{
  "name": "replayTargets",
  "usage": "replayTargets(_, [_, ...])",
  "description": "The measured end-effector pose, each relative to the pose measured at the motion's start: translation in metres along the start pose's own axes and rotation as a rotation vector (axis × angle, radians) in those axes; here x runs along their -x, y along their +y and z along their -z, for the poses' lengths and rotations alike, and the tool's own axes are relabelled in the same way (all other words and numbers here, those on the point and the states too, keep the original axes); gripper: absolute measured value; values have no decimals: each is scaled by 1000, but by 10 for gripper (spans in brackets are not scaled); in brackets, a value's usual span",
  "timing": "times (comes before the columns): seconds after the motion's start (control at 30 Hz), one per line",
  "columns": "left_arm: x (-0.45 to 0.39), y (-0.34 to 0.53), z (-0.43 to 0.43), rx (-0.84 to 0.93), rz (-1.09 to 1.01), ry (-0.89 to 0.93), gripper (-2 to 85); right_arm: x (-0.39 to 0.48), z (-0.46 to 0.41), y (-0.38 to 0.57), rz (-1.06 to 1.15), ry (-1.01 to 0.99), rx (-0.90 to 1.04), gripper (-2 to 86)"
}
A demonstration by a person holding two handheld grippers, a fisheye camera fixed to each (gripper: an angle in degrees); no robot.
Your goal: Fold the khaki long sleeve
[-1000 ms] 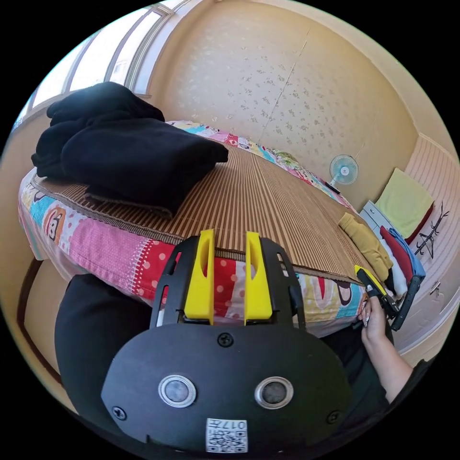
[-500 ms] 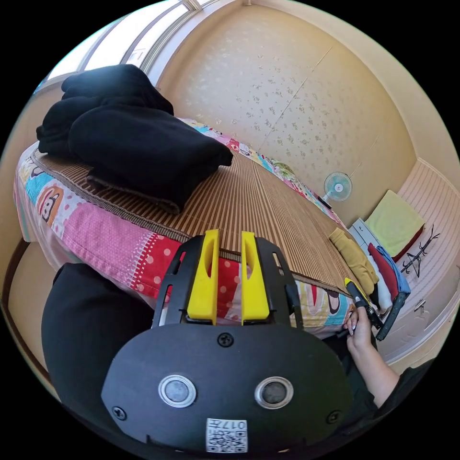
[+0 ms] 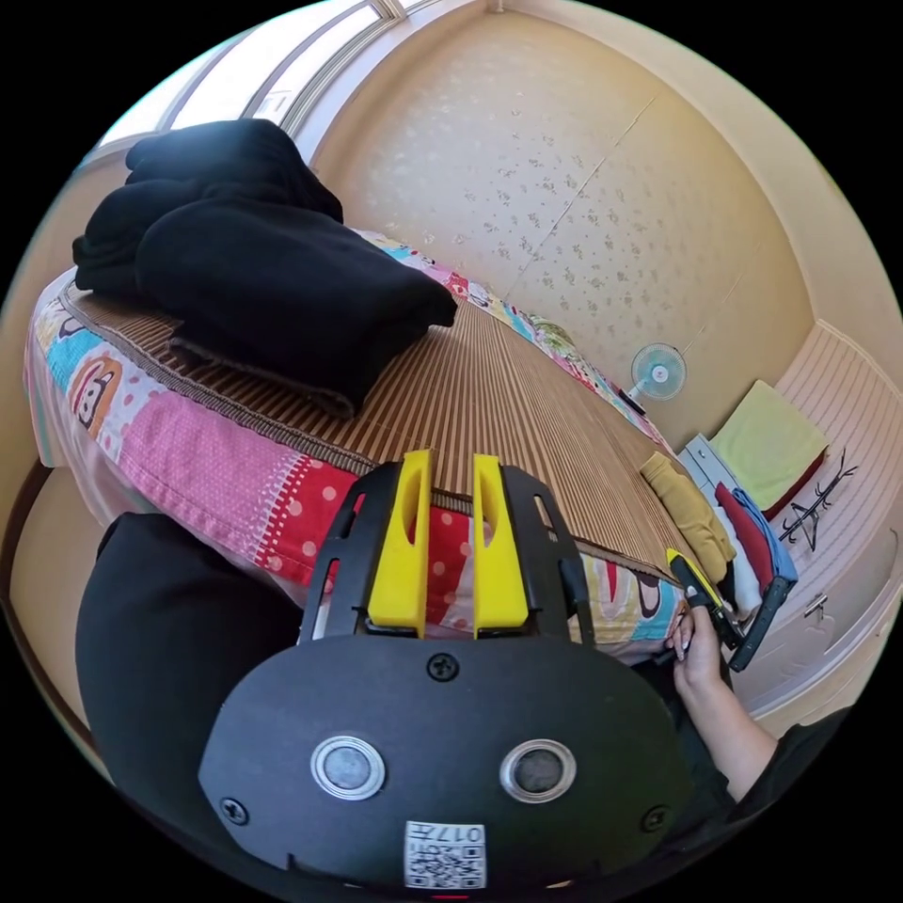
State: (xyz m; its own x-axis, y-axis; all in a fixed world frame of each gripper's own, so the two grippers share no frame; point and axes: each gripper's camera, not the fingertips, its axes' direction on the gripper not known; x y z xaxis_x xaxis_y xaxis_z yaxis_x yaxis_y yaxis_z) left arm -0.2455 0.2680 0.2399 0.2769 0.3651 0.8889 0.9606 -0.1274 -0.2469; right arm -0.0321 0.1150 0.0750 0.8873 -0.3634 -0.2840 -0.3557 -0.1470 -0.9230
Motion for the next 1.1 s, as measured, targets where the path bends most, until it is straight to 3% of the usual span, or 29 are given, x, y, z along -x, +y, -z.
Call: replayTargets(1.1, [13,-40,15,-25,113,98,44,-12,-3,2,-20,-17,-18,74])
